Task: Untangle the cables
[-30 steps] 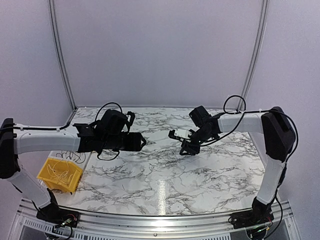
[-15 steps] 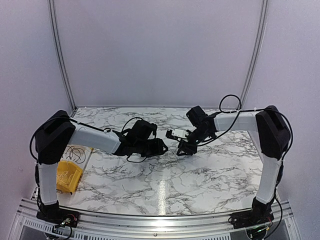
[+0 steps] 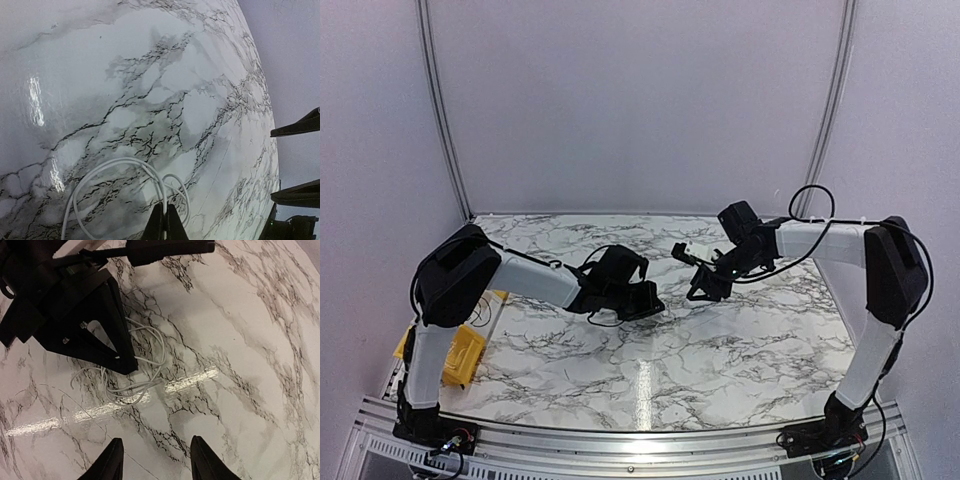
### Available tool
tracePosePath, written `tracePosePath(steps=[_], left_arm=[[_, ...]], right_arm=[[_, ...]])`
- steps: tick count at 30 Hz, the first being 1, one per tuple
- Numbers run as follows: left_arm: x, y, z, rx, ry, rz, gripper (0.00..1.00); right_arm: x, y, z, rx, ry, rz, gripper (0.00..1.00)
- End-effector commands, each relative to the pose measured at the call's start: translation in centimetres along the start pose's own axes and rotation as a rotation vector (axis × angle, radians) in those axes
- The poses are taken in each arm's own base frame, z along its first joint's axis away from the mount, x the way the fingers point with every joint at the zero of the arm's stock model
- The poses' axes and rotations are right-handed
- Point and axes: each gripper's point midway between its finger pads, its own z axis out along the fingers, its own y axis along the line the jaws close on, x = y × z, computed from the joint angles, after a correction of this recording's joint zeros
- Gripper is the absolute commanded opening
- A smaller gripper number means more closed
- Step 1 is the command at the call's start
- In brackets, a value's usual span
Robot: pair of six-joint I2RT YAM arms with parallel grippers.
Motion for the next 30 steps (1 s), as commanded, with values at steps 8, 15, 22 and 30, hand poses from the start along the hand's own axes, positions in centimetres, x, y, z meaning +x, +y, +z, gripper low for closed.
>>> tracePosePath(steps=[8,15,22,30], left_arm=[[-2.5,-9.9,-9.7,0.258,-0.132,0.438,0.0],[-1.3,-12.8,-12.9,0.386,-0.105,0.536,0.0],[-1.1,-14.6,-13.9,0.436,-0.123,0.563,0.0],[-1.5,-15.5,-15.3,0.461,-0.171,0.563,0.0]], right_arm=[[-7.5,0.7,-7.5,-0.01,-0.172,-0.095,0.48],[-10.2,3.8,-11.7,-0.023,-0.277,-0.255,0.53],[-9.2,7.2,-10.0,-0.112,-0.243,-0.298,0.54],[-7.5,6.8,-7.5,-0.098,-0.173,-0.253,0.53]])
